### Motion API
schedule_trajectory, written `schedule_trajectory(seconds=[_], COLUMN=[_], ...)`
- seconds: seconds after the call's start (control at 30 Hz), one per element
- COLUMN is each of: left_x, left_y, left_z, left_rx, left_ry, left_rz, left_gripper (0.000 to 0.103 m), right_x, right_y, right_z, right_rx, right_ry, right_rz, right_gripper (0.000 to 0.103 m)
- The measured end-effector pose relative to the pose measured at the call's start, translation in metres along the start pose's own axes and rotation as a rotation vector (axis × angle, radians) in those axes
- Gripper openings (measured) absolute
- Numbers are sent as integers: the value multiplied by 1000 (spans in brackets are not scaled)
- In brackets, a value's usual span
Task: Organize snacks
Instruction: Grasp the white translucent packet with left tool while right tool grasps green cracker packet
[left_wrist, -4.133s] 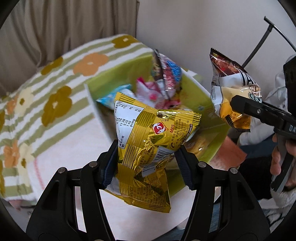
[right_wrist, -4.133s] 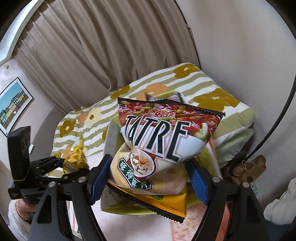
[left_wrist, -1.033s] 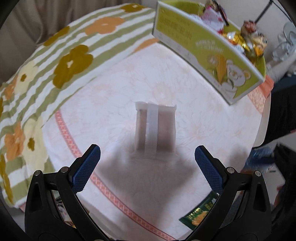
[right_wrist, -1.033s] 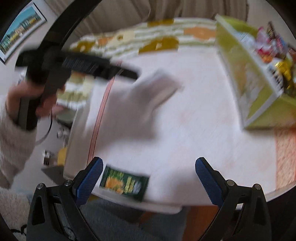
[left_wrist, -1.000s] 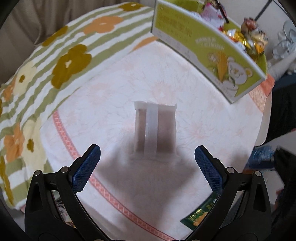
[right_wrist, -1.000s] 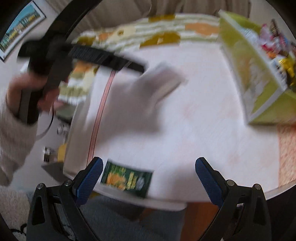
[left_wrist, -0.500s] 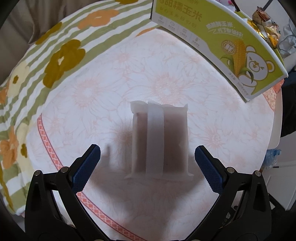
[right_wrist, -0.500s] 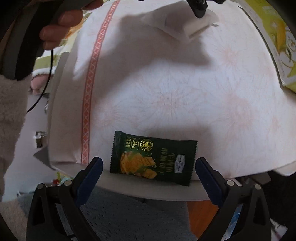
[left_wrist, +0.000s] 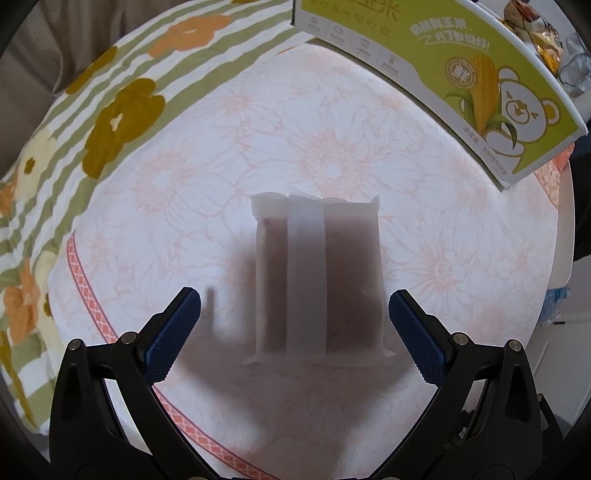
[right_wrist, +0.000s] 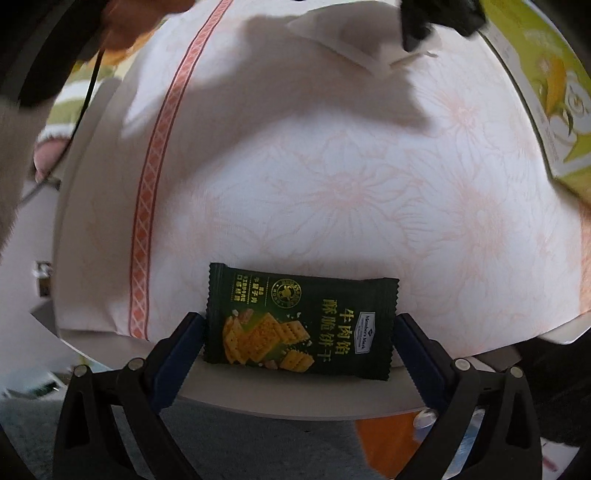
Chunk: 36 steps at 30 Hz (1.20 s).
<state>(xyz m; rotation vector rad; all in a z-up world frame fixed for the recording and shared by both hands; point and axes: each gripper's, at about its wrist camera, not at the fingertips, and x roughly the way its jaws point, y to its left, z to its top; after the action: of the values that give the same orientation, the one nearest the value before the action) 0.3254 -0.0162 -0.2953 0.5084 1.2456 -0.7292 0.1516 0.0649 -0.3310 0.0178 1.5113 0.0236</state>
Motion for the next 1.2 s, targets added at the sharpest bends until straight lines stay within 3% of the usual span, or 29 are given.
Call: schedule_trajectory(seconds=[0.27, 0.37, 0.4, 0.43, 0.5, 0.7, 0.73, 0.77, 0.8, 0.97, 1.03, 1.1, 1.13, 1.17, 1.2], left_x=[4, 7, 9, 11, 15, 13, 13, 12, 11, 7, 5, 2, 0, -3, -5], left_y=[-8, -10, -11, -10, -9, -11, -9, -7, -6, 2, 5, 9, 11, 13, 15], left_z=[9, 11, 11, 12, 13, 13, 13, 12, 12, 7, 4, 2, 1, -1, -1], left_rx=[38, 47, 47, 44, 27, 43, 36, 31, 29, 6, 2, -5, -11, -17, -22], left_ry=[-6, 9, 15, 26, 42, 32, 27, 24, 21, 16, 16, 8, 5, 1, -2], left_rz=[5, 9, 13, 8, -36, -33, -44, -49, -48, -53, -53, -50, -52, -55, -56], left_gripper=[100, 90, 82, 73, 66, 60, 60, 60, 60, 60, 60, 60, 60, 60, 60], right_x=[-3, -11, -13, -16, -20, -20, -21, -22, -24, -22, -22, -24, -26, -28, -29], right_y=[-21, -20, -23, -26, -34, -52, -54, -58, -62, -74, -79, -83, -84, -84, -82], right_z=[-4, -5, -6, -7, -8, -18, -18, -18, -16, -18, -17, -18, -20, -22, -22], right_rx=[23, 38, 45, 56, 71, 87, 88, 87, 90, 118, 130, 132, 130, 120, 107], right_ry=[-24, -40, -48, -64, -94, -122, -129, -138, -144, -135, -131, -134, -146, -150, -144], right_rz=[36, 48, 53, 61, 66, 95, 96, 105, 127, 154, 165, 182, 197, 201, 190], right_gripper=[99, 95, 93, 89, 74, 66, 58, 34, 29, 29, 31, 63, 93, 102, 102])
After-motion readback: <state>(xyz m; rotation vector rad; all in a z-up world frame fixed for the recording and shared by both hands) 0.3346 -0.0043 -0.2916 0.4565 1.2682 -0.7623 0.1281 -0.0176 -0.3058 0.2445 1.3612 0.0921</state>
